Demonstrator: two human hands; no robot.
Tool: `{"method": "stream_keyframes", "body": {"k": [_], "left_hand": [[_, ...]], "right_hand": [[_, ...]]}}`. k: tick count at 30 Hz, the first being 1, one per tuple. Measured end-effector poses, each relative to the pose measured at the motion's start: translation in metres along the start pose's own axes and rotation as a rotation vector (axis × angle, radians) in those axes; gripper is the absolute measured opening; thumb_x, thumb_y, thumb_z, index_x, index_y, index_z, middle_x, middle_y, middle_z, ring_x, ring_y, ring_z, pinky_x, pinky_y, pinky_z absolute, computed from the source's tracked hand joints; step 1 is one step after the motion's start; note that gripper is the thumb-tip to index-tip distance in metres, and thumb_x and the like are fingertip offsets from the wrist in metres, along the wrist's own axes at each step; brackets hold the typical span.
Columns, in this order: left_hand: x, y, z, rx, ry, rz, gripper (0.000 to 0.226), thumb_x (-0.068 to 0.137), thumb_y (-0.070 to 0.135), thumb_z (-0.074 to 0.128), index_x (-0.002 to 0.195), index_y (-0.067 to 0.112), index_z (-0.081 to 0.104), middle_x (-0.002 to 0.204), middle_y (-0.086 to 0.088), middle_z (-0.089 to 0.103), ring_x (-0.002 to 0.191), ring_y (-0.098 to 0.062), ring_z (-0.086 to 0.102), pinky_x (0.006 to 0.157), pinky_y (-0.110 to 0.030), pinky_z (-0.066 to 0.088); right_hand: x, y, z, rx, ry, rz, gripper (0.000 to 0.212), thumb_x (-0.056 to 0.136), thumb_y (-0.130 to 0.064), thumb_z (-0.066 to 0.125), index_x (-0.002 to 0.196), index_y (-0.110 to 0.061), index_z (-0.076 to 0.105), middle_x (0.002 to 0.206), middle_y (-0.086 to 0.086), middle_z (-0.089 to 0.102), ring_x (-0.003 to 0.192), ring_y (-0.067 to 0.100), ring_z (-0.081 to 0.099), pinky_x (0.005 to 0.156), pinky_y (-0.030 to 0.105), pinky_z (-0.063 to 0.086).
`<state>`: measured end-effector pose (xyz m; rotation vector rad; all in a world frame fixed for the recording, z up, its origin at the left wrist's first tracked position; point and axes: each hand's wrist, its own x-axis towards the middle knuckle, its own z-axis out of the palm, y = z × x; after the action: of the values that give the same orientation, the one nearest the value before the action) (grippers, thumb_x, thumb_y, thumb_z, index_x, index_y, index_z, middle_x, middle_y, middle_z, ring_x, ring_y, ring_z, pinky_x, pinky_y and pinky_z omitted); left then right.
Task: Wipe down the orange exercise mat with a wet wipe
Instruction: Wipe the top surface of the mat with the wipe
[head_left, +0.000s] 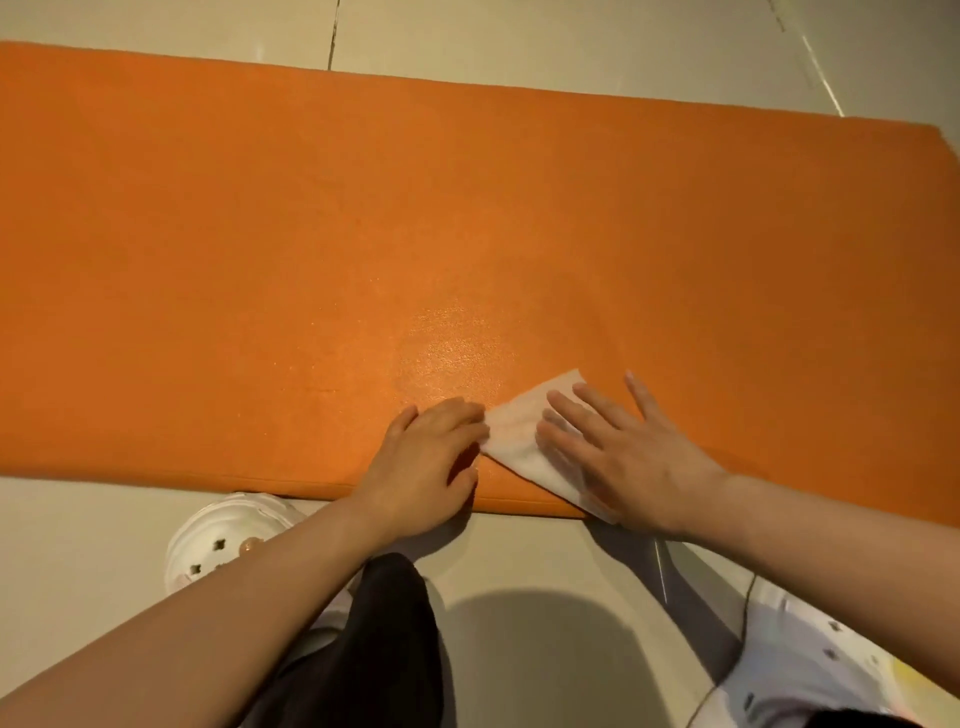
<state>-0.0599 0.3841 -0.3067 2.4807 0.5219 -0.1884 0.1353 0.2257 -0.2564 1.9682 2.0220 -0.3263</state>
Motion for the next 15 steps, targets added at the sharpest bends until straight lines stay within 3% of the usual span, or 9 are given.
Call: {"method": "stream_keyframes", "body": {"k": [1, 3, 6, 10, 12, 15], "left_hand": [[-0.001, 0.003, 0.003, 0.022, -0.055, 0.056, 0.056, 0.089, 0.033, 0.048, 0.145, 0.026, 0.046, 0.155, 0.009, 0.035, 0.148, -0.012, 0.022, 0.121, -0.052, 0.012], [-0.003, 0.009, 0.009, 0.087, -0.080, 0.163, 0.059, 0.086, 0.033, 0.046, 0.145, 0.026, 0.045, 0.155, 0.007, 0.038, 0.147, -0.013, 0.026, 0.118, -0.045, 0.010], [-0.007, 0.010, 0.015, 0.211, -0.082, 0.224, 0.061, 0.084, 0.031, 0.052, 0.145, 0.023, 0.047, 0.152, 0.001, 0.043, 0.142, -0.019, 0.038, 0.115, -0.048, 0.020], [-0.008, 0.009, 0.012, 0.188, -0.109, 0.140, 0.065, 0.091, 0.029, 0.055, 0.152, 0.026, 0.033, 0.159, 0.003, 0.032, 0.144, -0.018, 0.032, 0.112, -0.045, 0.026], [-0.008, 0.011, 0.009, 0.200, -0.087, 0.121, 0.064, 0.091, 0.030, 0.053, 0.152, 0.026, 0.034, 0.158, 0.004, 0.033, 0.142, -0.018, 0.036, 0.105, -0.041, 0.030], [-0.009, 0.009, 0.008, 0.204, -0.065, 0.102, 0.060, 0.089, 0.033, 0.055, 0.147, 0.026, 0.041, 0.150, 0.007, 0.045, 0.133, -0.021, 0.045, 0.094, -0.040, 0.033]], "right_hand": [[-0.009, 0.004, 0.002, 0.030, 0.032, -0.030, 0.069, 0.064, -0.038, 0.086, 0.125, -0.015, 0.066, 0.132, 0.014, 0.061, 0.116, 0.035, 0.062, 0.092, 0.062, 0.046], [-0.021, -0.001, 0.011, 0.156, 0.052, -0.076, 0.053, 0.073, -0.033, 0.081, 0.121, -0.017, 0.065, 0.122, 0.009, 0.065, 0.106, 0.031, 0.066, 0.085, 0.048, 0.056], [-0.023, -0.022, 0.025, 0.285, 0.001, 0.003, 0.046, 0.092, -0.035, 0.061, 0.133, -0.020, 0.051, 0.127, 0.004, 0.056, 0.111, 0.027, 0.056, 0.088, 0.039, 0.048], [-0.010, -0.022, 0.034, 0.345, 0.071, 0.107, 0.049, 0.091, -0.039, 0.063, 0.133, -0.018, 0.047, 0.125, 0.005, 0.051, 0.106, 0.026, 0.051, 0.078, 0.036, 0.046], [-0.002, -0.012, 0.029, 0.372, 0.060, 0.206, 0.040, 0.093, -0.039, 0.061, 0.123, -0.017, 0.048, 0.115, 0.003, 0.049, 0.102, 0.026, 0.050, 0.070, 0.034, 0.037], [0.009, -0.008, 0.022, 0.259, 0.103, 0.125, 0.017, 0.088, -0.022, 0.067, 0.101, -0.013, 0.060, 0.091, 0.005, 0.059, 0.081, 0.030, 0.059, 0.063, 0.031, 0.027]]}}
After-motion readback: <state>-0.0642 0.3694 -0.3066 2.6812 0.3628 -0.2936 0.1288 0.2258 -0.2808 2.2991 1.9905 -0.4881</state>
